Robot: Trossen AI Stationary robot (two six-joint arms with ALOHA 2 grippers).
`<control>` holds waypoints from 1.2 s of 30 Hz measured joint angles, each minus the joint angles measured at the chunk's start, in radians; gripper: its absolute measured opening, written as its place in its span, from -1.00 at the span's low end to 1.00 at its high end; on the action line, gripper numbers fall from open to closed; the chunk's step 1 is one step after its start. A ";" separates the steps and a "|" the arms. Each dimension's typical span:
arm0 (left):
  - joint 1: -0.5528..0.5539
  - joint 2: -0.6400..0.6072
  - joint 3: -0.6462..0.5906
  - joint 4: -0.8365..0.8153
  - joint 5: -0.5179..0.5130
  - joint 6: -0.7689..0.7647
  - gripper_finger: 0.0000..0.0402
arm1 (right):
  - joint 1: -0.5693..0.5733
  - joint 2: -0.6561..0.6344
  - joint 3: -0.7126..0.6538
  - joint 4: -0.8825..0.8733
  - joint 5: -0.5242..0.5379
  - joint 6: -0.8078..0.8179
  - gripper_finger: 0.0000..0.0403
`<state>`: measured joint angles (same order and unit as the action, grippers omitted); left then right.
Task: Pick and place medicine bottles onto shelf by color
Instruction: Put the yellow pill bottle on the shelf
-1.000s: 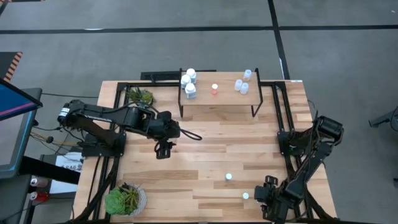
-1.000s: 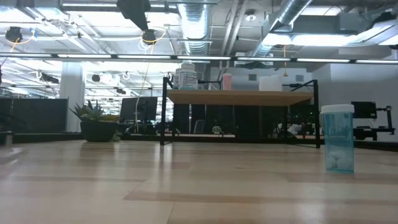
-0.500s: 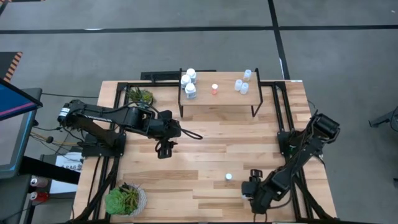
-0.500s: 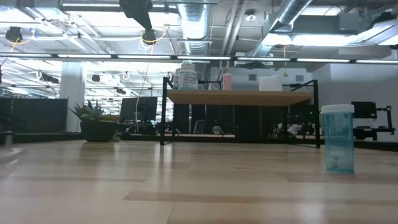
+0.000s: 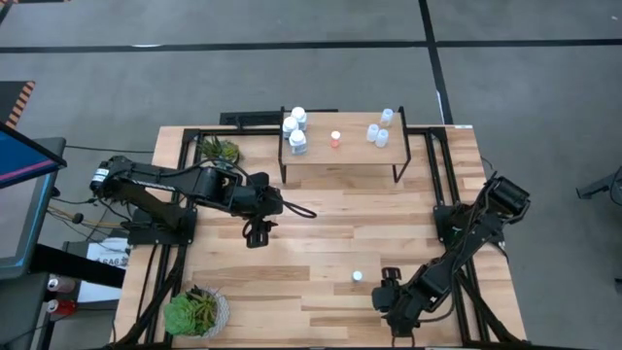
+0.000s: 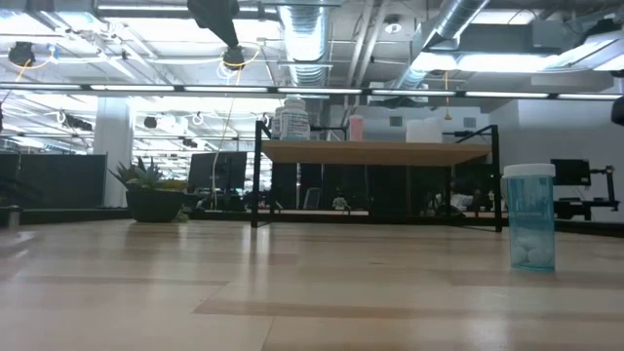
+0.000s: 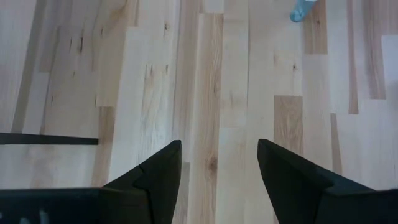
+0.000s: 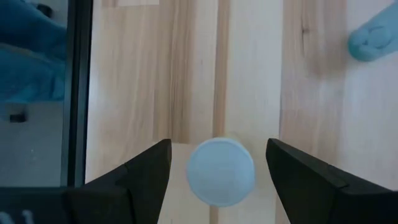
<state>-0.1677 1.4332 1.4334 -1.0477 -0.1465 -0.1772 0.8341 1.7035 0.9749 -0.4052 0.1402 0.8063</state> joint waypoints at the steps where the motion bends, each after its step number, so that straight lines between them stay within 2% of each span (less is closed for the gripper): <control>1: 0.000 0.000 0.000 0.000 0.000 0.000 -0.02 | 0.000 0.000 0.000 -0.002 0.000 0.000 0.42; 13: 0.000 0.000 0.000 0.000 0.000 0.019 -0.02 | -0.012 0.000 0.000 0.007 -0.001 0.031 0.37; 17: 0.000 0.000 0.000 0.000 0.000 0.019 -0.02 | -0.013 0.000 0.000 0.007 -0.001 0.034 0.21; 22: 0.000 0.000 0.000 0.000 0.000 0.025 -0.02 | -0.012 0.000 0.000 0.014 -0.008 0.041 -0.07; 29: 0.000 0.000 0.000 0.000 0.000 0.037 -0.02 | -0.013 -0.033 0.006 0.018 -0.008 0.135 -0.48; 36: 0.000 0.000 0.000 0.000 0.000 0.042 -0.02 | -0.054 -0.131 0.060 -0.056 -0.008 0.139 -0.44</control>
<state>-0.1677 1.4334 1.4334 -1.0481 -0.1465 -0.1349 0.7799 1.5721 1.0345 -0.4609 0.1322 0.9451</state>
